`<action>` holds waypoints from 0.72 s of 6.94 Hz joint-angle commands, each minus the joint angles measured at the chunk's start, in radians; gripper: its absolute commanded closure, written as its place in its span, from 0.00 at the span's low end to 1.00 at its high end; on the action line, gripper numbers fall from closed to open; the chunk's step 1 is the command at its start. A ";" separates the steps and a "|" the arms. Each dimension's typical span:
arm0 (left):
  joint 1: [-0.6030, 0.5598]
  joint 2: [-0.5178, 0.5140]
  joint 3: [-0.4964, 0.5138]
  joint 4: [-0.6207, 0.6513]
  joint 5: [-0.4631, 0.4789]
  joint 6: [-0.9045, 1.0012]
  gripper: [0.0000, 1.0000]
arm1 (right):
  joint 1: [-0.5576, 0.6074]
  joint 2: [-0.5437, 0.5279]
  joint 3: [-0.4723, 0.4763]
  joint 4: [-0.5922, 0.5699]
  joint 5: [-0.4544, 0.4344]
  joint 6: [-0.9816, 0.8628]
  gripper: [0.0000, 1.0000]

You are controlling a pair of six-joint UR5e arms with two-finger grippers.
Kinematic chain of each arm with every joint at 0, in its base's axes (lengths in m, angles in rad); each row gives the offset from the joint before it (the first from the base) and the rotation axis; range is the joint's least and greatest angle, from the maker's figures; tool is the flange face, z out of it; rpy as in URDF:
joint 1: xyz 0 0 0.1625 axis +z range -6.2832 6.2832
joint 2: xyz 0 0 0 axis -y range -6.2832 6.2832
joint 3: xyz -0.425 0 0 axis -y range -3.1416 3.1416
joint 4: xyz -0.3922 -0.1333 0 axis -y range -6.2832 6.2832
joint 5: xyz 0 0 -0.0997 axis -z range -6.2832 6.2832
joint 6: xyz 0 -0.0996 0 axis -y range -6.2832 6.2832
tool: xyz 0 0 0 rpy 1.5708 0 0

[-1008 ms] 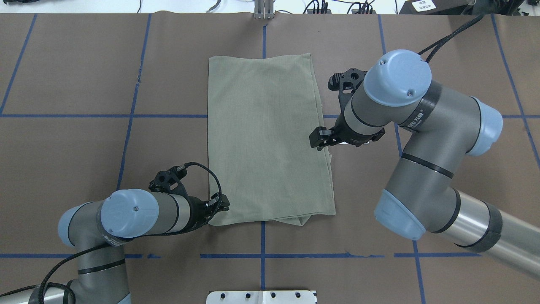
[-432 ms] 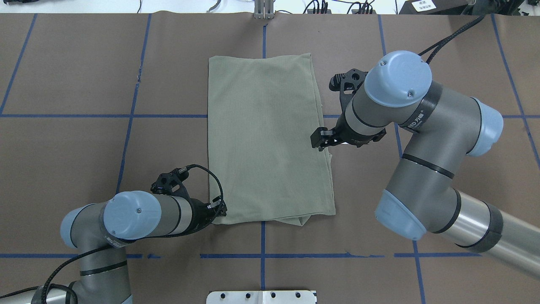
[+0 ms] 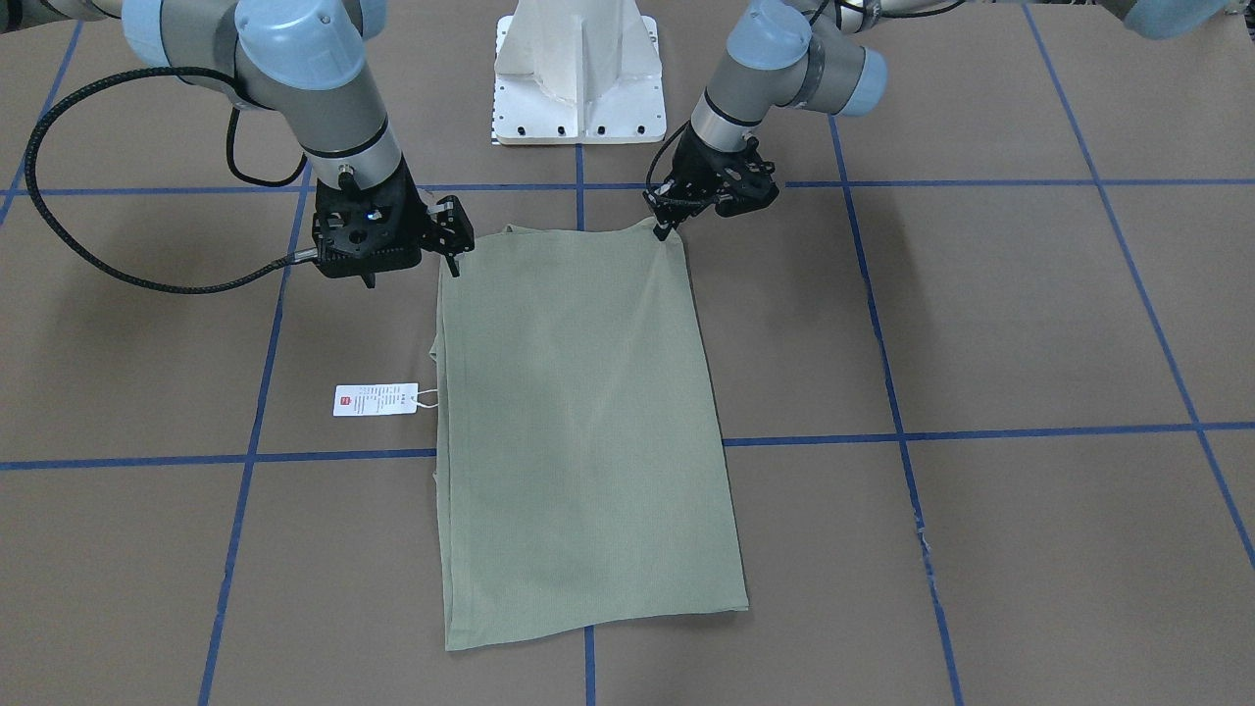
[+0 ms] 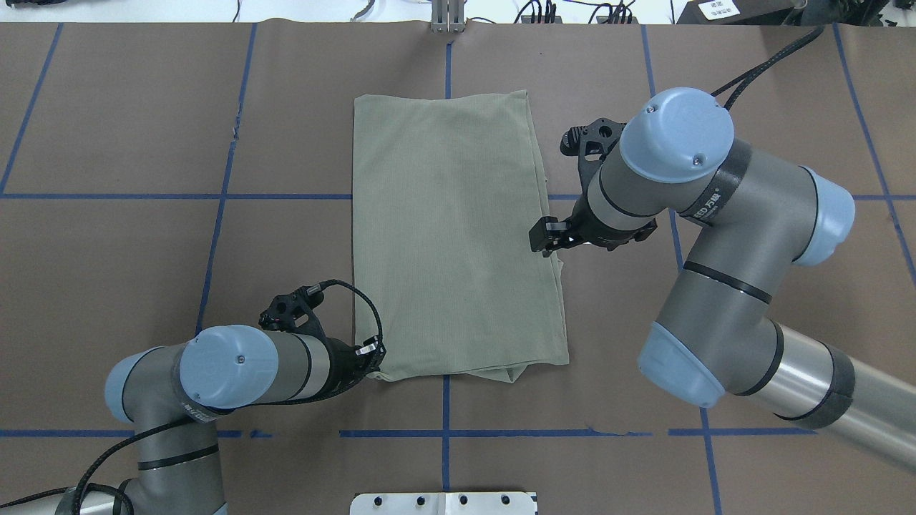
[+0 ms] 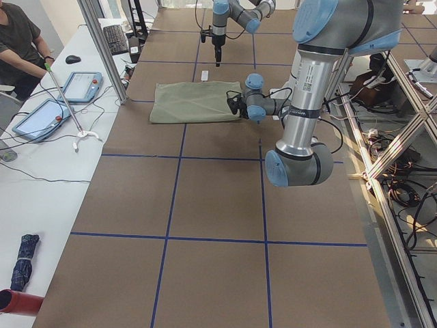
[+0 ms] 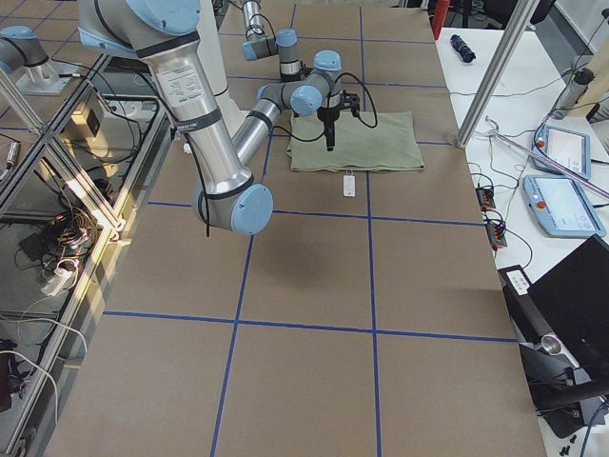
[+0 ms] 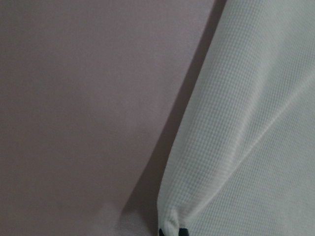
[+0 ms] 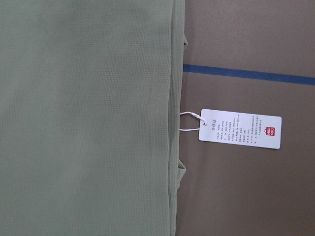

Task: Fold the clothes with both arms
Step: 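Lower the right gripper onto the side edge while the left gripper holds the near corner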

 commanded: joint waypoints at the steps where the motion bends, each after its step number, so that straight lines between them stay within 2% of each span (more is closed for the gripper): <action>1: 0.005 0.002 -0.028 0.011 0.001 0.010 1.00 | -0.026 -0.003 0.010 0.003 0.000 0.090 0.00; 2: 0.008 0.001 -0.045 0.015 -0.001 0.010 1.00 | -0.083 -0.003 0.028 0.003 -0.016 0.224 0.00; 4: 0.019 -0.001 -0.062 0.049 -0.004 0.012 1.00 | -0.219 -0.054 0.103 0.004 -0.133 0.473 0.00; 5: 0.019 -0.003 -0.062 0.052 -0.005 0.013 1.00 | -0.258 -0.080 0.104 0.006 -0.143 0.548 0.00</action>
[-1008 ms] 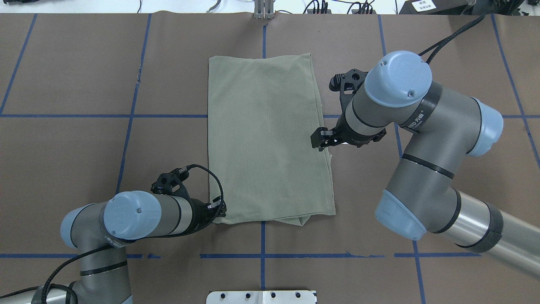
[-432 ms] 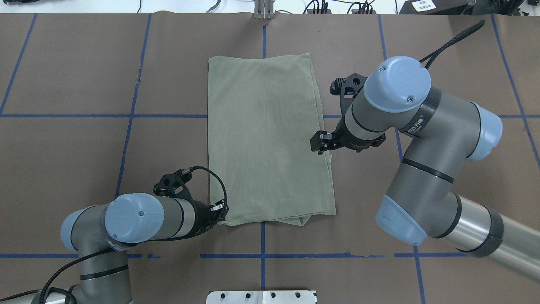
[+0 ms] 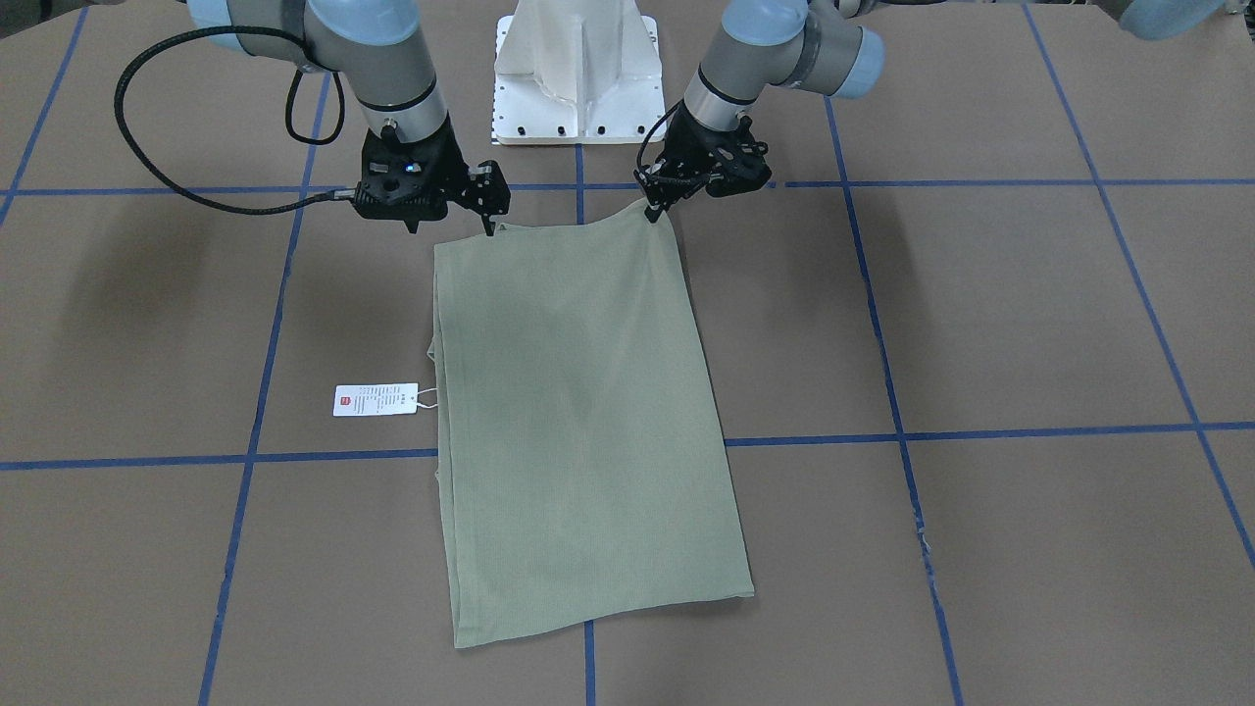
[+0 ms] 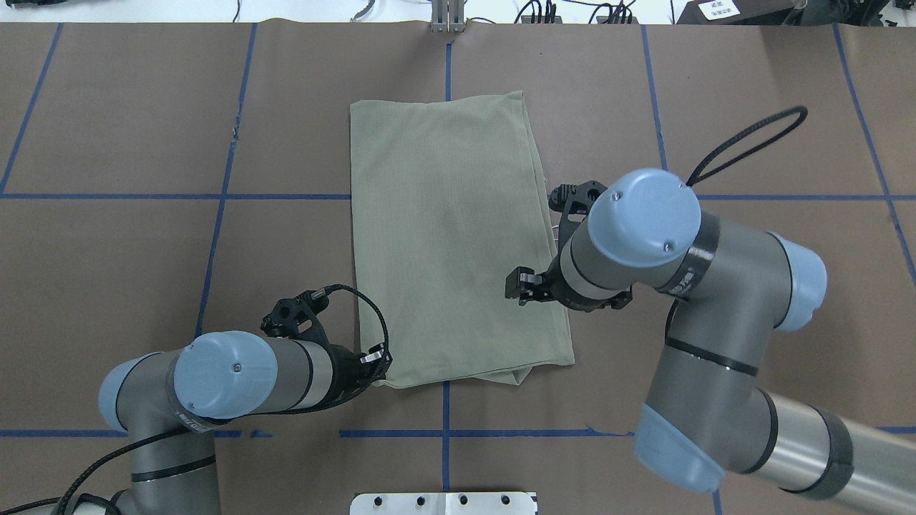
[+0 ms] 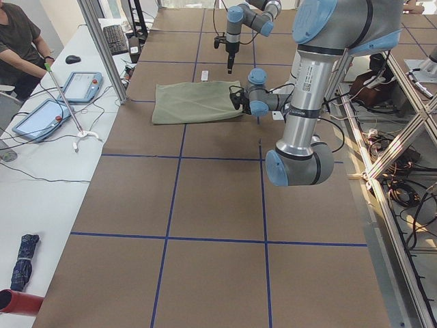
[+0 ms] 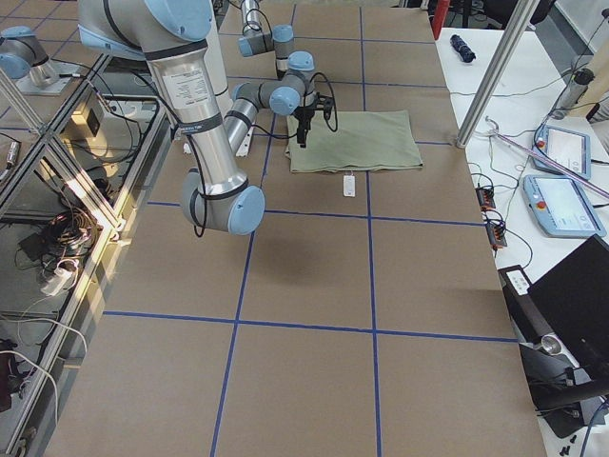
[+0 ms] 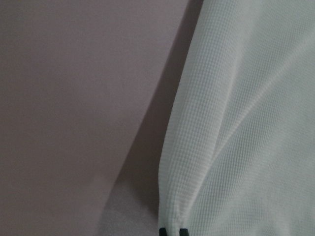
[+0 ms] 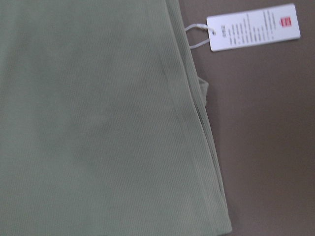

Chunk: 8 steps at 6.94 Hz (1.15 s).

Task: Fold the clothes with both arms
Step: 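Lower the right gripper onto the side edge while the left gripper holds the near corner, then move the right gripper to the shirt's near corner beside the left gripper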

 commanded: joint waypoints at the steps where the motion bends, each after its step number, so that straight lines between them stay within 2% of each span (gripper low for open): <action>1: 0.002 -0.003 -0.002 0.009 -0.003 0.012 1.00 | -0.097 -0.067 0.017 0.039 -0.083 0.192 0.00; 2: 0.002 -0.009 -0.001 0.009 -0.005 0.023 1.00 | -0.129 -0.136 0.014 0.137 -0.142 0.240 0.00; 3: 0.002 -0.010 -0.001 0.009 -0.005 0.023 1.00 | -0.145 -0.152 0.001 0.164 -0.147 0.250 0.00; 4: 0.002 -0.017 -0.001 0.009 -0.005 0.023 1.00 | -0.151 -0.137 -0.046 0.166 -0.145 0.263 0.00; 8: 0.002 -0.023 -0.001 0.009 -0.005 0.023 1.00 | -0.162 -0.053 -0.127 0.167 -0.144 0.292 0.00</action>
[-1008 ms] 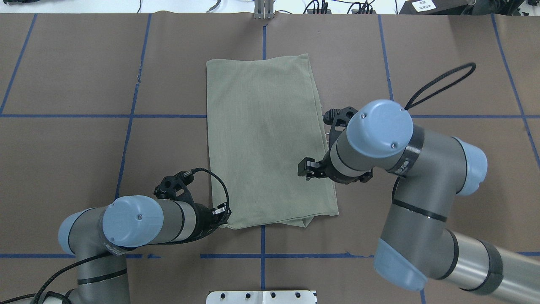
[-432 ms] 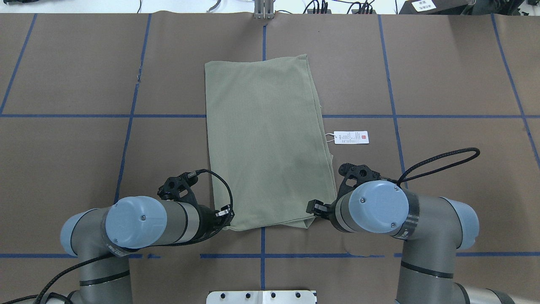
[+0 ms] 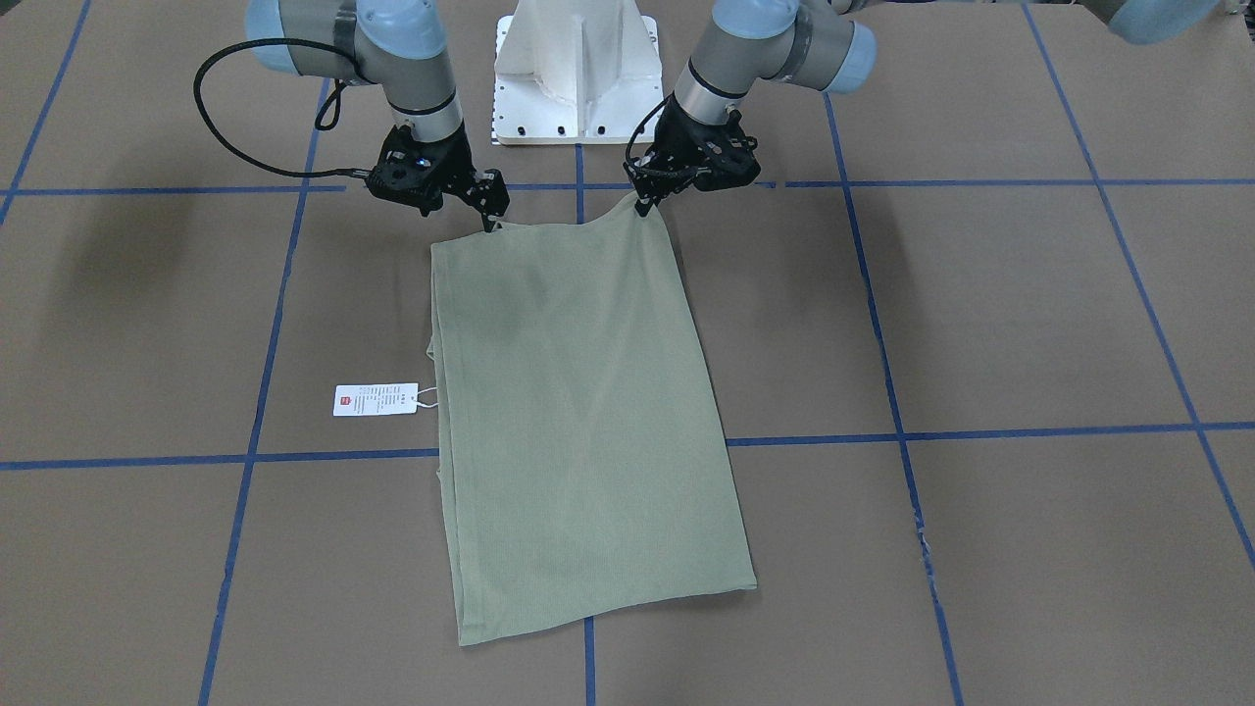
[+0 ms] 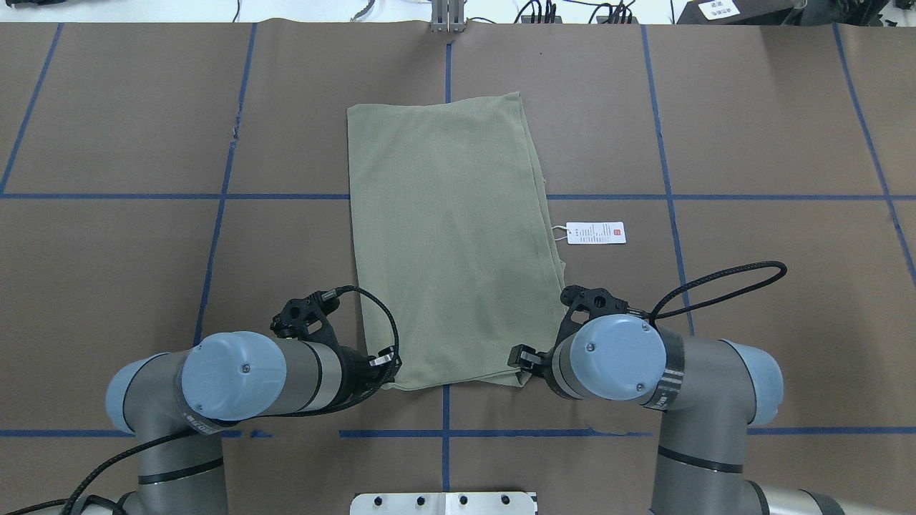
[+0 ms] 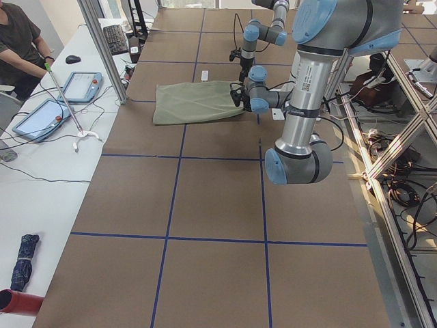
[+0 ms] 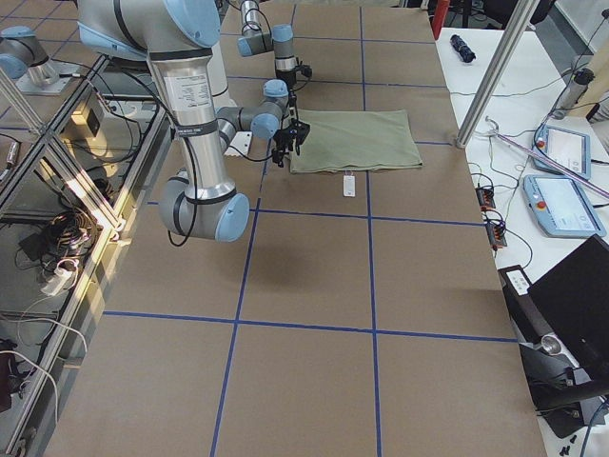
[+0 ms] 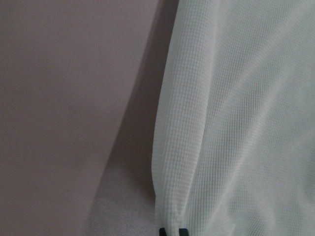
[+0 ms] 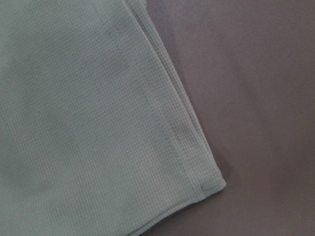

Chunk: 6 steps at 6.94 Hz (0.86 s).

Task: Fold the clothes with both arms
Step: 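Move the right gripper to the shirt's near corner beside the left gripper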

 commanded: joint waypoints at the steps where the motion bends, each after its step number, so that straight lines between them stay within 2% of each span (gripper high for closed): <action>1: 0.000 -0.002 0.000 0.000 0.000 0.000 1.00 | -0.001 0.040 -0.059 0.002 0.000 0.015 0.00; 4: 0.000 -0.005 0.001 0.000 0.000 0.000 1.00 | -0.001 0.039 -0.065 0.000 0.002 0.018 0.00; 5: 0.000 -0.005 0.001 0.000 0.000 0.000 1.00 | -0.001 0.039 -0.065 0.000 0.003 0.019 0.36; 6: 0.000 -0.005 0.003 0.000 0.000 0.000 1.00 | 0.001 0.039 -0.064 0.002 0.006 0.018 0.80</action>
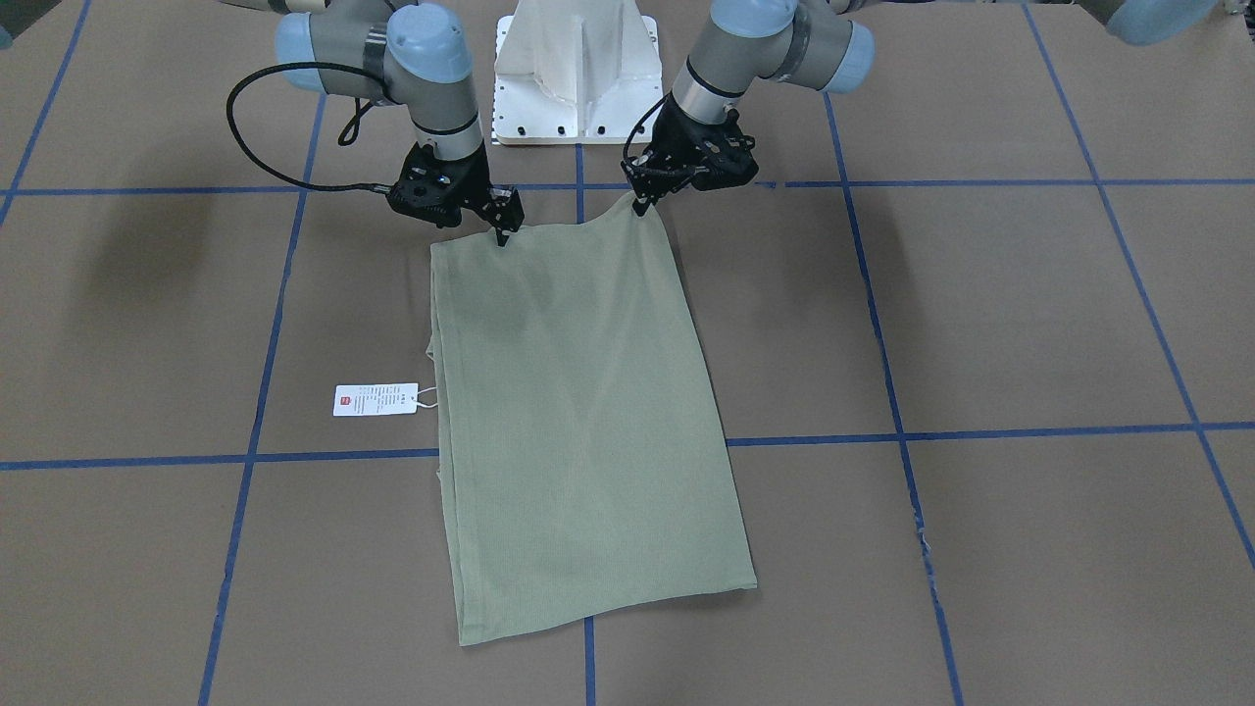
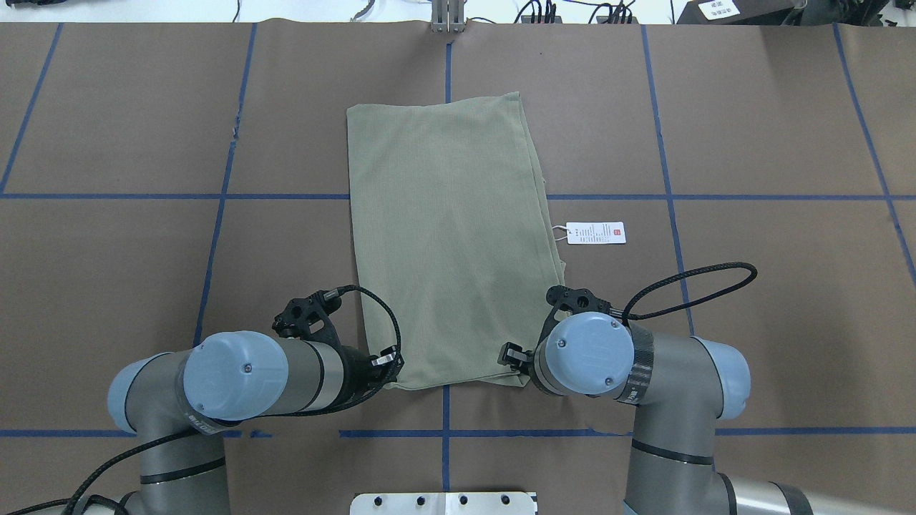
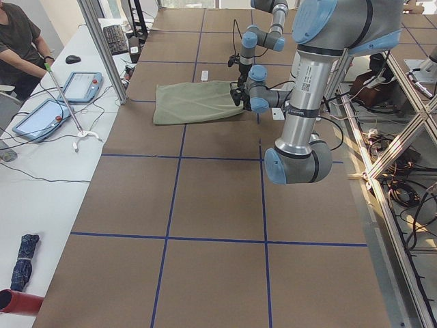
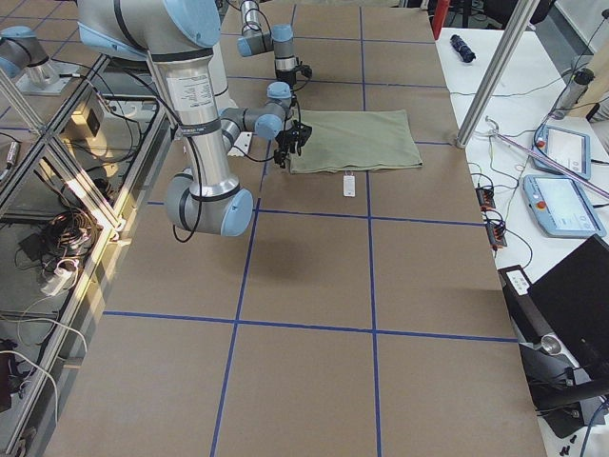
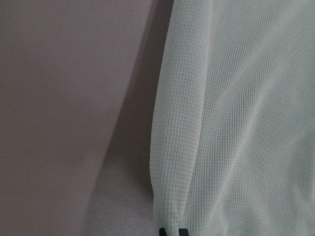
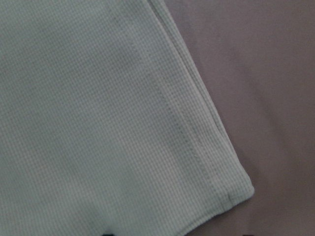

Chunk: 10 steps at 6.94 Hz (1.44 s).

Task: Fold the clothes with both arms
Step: 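Move the right gripper to the shirt's near corner beside the left gripper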

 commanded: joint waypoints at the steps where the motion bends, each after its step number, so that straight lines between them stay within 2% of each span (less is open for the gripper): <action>1: 0.000 0.000 0.003 0.000 0.000 0.000 1.00 | 0.001 0.002 0.004 0.001 0.005 -0.002 1.00; 7: 0.000 0.011 -0.023 0.002 0.000 0.002 1.00 | 0.024 0.029 0.030 0.003 0.017 0.003 1.00; 8: 0.008 0.015 -0.049 0.009 0.002 0.012 1.00 | 0.024 0.028 0.057 -0.005 0.047 0.001 1.00; 9: 0.032 0.017 -0.115 0.070 0.003 0.029 1.00 | 0.024 0.022 0.118 -0.013 0.104 0.001 1.00; 10: 0.073 0.017 -0.182 0.142 0.008 0.029 1.00 | 0.017 0.009 0.172 -0.014 0.118 0.003 1.00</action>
